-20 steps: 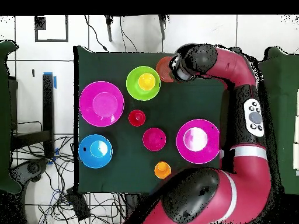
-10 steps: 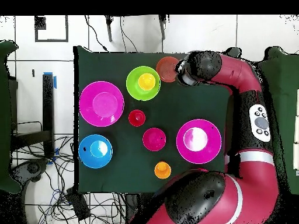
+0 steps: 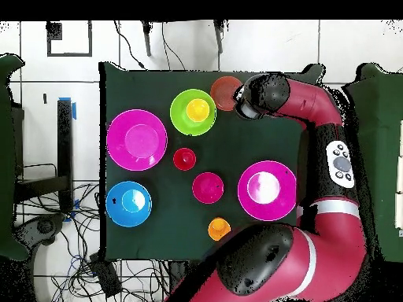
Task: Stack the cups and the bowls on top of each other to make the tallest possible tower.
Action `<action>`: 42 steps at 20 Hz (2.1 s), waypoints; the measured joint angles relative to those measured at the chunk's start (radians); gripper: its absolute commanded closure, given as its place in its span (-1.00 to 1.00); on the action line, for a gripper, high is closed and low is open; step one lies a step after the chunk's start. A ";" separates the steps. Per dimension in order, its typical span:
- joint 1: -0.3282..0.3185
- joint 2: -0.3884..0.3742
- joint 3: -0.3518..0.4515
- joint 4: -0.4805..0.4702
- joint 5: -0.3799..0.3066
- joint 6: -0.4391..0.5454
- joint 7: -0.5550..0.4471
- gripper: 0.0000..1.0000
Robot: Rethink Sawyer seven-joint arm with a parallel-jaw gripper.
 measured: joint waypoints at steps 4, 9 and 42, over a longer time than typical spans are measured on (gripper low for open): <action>0.011 0.026 -0.013 -0.006 0.000 -0.011 0.000 -1.00; 0.019 0.062 -0.029 -0.007 0.000 -0.015 0.000 -1.00; 0.050 0.115 -0.111 -0.079 0.007 -0.074 0.000 1.00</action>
